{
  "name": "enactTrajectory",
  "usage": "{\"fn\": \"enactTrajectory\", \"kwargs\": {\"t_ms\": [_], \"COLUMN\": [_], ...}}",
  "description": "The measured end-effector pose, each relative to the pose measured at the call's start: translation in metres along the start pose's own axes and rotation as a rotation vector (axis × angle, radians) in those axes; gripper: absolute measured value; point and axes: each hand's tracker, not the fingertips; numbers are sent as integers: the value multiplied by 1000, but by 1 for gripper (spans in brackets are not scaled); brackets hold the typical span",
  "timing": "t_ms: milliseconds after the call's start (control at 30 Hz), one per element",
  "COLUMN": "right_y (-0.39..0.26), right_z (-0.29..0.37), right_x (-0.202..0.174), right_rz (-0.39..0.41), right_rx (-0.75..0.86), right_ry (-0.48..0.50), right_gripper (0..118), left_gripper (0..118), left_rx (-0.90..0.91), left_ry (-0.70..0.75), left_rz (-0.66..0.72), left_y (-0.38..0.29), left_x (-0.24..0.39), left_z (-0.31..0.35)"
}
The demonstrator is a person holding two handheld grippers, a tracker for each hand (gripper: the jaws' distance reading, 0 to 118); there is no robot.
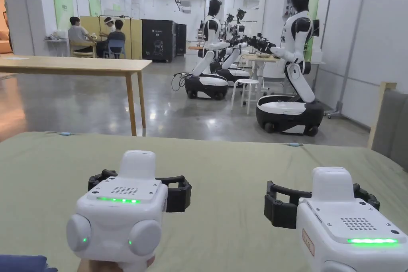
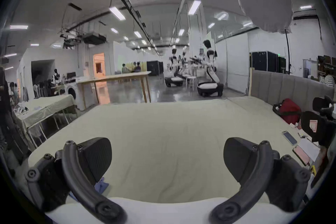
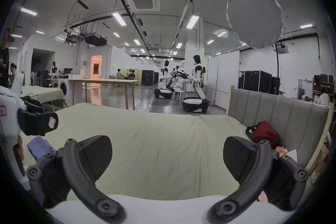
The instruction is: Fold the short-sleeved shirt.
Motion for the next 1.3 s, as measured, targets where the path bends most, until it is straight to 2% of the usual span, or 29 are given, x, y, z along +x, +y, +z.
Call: {"fn": "enactTrajectory", "kwargs": {"t_ms": [233, 333, 500, 533, 800, 933, 1233, 1300], "right_y": [5, 7, 15, 16, 15, 13, 12, 13], "right_z": [4, 2, 8, 8, 10, 11, 10, 10], "right_x": [-1, 3, -1, -1, -2, -4, -5, -6], "right_rz": [-2, -10, 3, 8, -3, 3, 5, 2], "right_rx": [-12, -14, -28, -21, -21, -24, -24, -27], "right_ry": [13, 19, 29, 28, 30, 32, 36, 36], "right_gripper": [118, 118, 118, 118, 118, 118, 118, 118], "left_gripper": [118, 118, 118, 118, 118, 118, 118, 118], "left_rx": [42, -2, 65, -33, 58, 63, 63, 81], "left_ry": [-5, -22, -10, -35, -27, -68, -52, 17], "left_rz": [-38, -49, -85, -51, -44, 7, -14, -33], "left_y": [-2, 1, 10, 7, 15, 14, 15, 13], "left_x": [3, 4, 5, 4, -3, -9, -7, -6], "left_z": [14, 16, 24, 24, 28, 29, 27, 24]}}
